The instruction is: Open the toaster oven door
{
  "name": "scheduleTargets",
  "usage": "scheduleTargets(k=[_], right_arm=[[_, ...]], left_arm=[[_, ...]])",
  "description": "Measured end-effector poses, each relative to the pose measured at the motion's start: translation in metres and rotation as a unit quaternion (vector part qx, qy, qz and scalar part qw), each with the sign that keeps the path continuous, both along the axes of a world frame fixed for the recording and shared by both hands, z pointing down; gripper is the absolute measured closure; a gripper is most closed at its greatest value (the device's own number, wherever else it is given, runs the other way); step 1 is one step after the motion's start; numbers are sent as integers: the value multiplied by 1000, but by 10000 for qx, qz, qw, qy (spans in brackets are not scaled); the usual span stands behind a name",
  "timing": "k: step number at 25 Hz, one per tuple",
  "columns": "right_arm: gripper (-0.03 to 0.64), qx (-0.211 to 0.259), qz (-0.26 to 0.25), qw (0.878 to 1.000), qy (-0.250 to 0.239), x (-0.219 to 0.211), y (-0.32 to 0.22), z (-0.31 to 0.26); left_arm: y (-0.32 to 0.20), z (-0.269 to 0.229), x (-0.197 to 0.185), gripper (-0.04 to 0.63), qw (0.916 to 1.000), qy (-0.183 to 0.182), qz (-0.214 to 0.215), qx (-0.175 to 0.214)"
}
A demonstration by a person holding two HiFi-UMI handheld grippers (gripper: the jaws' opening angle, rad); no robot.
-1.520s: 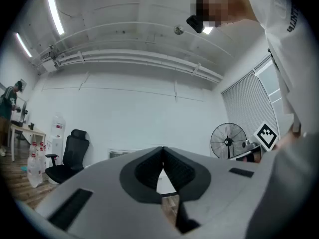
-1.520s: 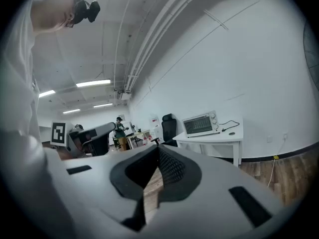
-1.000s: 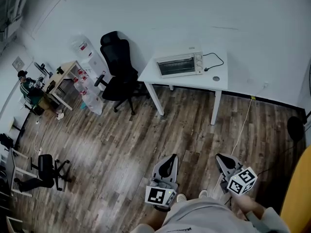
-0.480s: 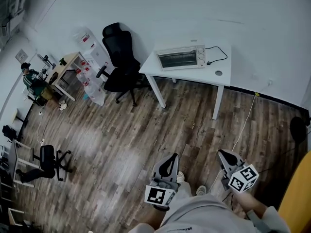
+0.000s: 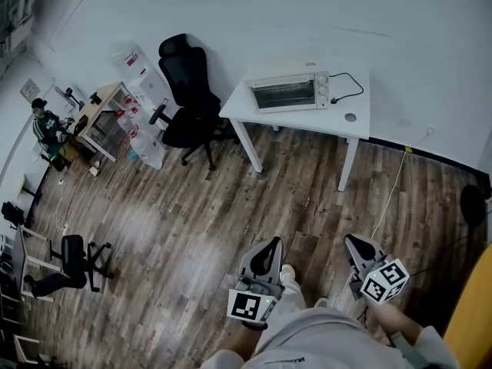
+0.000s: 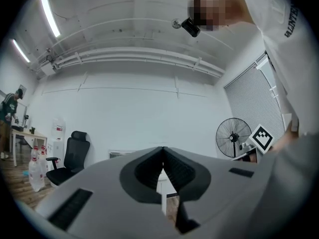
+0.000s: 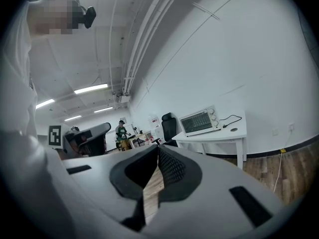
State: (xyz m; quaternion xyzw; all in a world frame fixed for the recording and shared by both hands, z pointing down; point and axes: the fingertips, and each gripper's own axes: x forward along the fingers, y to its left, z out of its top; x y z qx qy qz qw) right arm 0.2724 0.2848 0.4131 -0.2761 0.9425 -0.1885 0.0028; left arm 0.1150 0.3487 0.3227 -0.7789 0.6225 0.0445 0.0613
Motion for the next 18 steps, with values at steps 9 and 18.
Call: scheduleTargets(k=[9,18], right_arm=[[600,49,246,9996,102,-63,-66,-9],[600,-1,448,9988,213,-134,-126,-8]], left_arm=[[-71,1,-66,588,9996,173,234,-30],[-134,11,-132,588,9976,432,506,-212]])
